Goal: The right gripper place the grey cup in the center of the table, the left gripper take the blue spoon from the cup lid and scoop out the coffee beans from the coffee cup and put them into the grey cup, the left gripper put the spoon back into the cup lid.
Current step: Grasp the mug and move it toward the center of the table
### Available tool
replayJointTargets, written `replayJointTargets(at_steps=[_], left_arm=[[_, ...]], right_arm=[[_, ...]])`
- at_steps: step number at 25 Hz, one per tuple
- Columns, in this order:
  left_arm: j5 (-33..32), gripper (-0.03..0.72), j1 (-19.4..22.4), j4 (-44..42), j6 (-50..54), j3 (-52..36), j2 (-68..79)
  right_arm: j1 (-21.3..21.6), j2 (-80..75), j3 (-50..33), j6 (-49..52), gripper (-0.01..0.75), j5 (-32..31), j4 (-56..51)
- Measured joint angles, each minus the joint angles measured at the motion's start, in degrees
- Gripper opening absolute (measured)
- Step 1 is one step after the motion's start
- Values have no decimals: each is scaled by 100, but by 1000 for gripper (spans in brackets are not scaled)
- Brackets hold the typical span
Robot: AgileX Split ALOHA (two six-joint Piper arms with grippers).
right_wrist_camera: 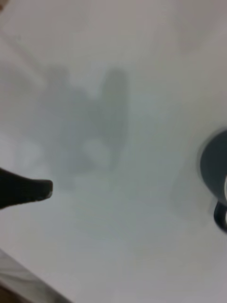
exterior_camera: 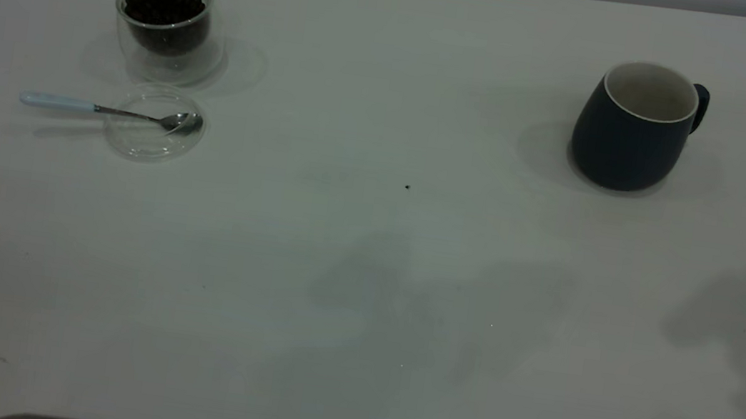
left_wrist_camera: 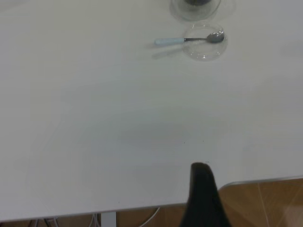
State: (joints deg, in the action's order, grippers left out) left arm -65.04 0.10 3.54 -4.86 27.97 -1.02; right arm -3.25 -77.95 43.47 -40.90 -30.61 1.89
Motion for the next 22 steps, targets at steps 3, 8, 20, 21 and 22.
replayJointTargets(at_steps=[3,8,20,21,22], left_arm=[[0,593,0,0,0,0,0],[0,593,0,0,0,0,0],[0,593,0,0,0,0,0],[0,593,0,0,0,0,0],[0,593,0,0,0,0,0]], right_arm=[[0,-713,1,-399,646,529,23],[0,-1892,177,-838,640,1402,41],[0,-4227,1727,-1621,619,1644,57],[0,-4332,1814,-1678,617,1651,59],[0,-4441,1911,-1748,615,1656,59]])
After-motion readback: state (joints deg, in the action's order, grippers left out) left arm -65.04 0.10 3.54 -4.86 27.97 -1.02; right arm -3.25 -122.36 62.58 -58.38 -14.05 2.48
